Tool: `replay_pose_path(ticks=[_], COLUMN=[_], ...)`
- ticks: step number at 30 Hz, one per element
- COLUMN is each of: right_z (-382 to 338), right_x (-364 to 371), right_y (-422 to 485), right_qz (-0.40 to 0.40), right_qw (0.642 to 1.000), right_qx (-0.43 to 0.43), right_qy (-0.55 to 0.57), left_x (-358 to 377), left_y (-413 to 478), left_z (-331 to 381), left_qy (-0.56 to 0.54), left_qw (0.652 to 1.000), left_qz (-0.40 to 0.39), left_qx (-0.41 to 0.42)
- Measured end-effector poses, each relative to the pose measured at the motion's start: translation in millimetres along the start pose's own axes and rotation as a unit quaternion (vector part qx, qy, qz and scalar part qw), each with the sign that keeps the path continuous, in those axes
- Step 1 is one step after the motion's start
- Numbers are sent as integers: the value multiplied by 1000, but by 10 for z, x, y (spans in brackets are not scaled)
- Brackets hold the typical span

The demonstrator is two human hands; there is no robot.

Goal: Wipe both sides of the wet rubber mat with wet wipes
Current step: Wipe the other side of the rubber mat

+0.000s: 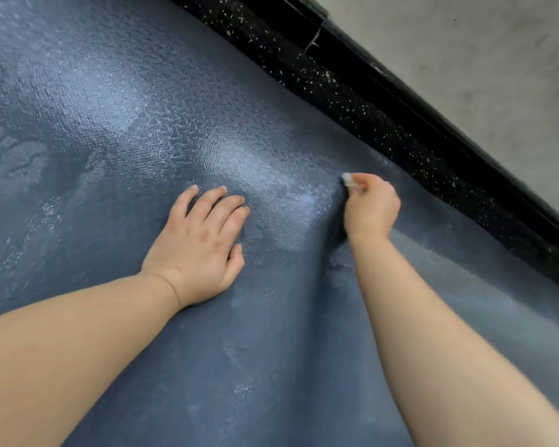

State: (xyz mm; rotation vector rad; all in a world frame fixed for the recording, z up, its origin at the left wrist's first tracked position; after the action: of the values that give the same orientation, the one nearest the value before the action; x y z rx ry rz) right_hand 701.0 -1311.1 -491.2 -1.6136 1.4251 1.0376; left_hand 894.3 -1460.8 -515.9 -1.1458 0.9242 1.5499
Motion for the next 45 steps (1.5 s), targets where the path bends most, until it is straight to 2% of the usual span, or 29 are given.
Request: replay_pose_path(ticks=[2, 4, 6, 8, 11, 13, 15, 17, 20, 23, 25, 27, 30, 32, 33, 36, 38, 41, 43, 45], right_z=[-330, -551, -543, -333, 144, 396, 445, 253, -150, -383, -385, -211, 192, 373, 365, 19, -320, -657, -671, -541], right_x=[192, 310, 242, 51, -290, -322, -200, -41, 163, 243, 165, 9, -230, -204, -139, 114, 255, 346, 299, 127], right_y=[-433, -870, -975, -720, -303, -228, -328, -591, -1234, -1784, -1857, -1645, -1198, -1089, -1125, -1553, -2050, -2829, -3080, -2977], right_qz=[-61, -132, -138, -65, 48, 50, 28, 14, -17, -106, -155, -94, 21, 16, 7, -12, -38, -94, -149, -104], right_qw=[993, 970, 961, 981, 998, 996, 995, 997, 994, 971, 954, 974, 988, 987, 988, 997, 996, 967, 947, 955], right_qx=[-98, -187, -214, -142, -4, 72, 92, 48, -72, -187, -228, -153, 59, 132, 135, 62, -59, -229, -264, -241], right_qy=[35, 80, 112, 115, 48, 34, 38, 56, 83, 107, 115, 135, 139, 93, 73, 45, 52, 61, 104, 139], left_x=[1, 1, 6, 10, 8, 7, 16, 22, 18, -2, -20, -36, -50, -43, -31, -33, -70, -155, -212, -248], left_y=[-6, -9, -13, -17, -15, -10, -14, -13, -22, -21, -16, -17, -11, -12, -21, -151, -322, -651, -888, -1096], left_z=[-1, -9, -19, -30, -22, -15, -18, -23, -26, -56, -90, -112, -137, -160, -172, -185, -182, -180, -202, -269], left_qy=[-8, -13, -18, -20, -24, -26, -28, -33, -57, -95, -120, -126, -125, -127, -132, -164, -167, -133, -105, -80], left_qw=[1000, 1000, 1000, 1000, 1000, 1000, 1000, 999, 998, 995, 993, 992, 992, 990, 989, 984, 984, 987, 990, 991], left_qz=[1, 4, 7, 9, 3, -1, -5, -7, -13, -6, 6, 4, -25, -51, -62, -61, -60, -66, -56, -72], left_qx=[-3, -6, -7, -8, -4, -1, 0, 1, -2, -6, -4, 3, 21, 30, 31, 22, 21, 60, 82, 82])
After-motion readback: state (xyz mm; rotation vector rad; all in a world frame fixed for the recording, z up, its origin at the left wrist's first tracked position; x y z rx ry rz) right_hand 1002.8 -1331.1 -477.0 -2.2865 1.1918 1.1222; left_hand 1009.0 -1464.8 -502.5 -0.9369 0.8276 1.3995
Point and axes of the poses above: each hand's wrist, its own y-axis towards the middle knuckle, its own x-axis out of the palm, z = x × y, the point moved 4 cm from there along y, towards the middle knuckle, and after that the axes turned 4 degrees about -x, right-handed, at the moved point
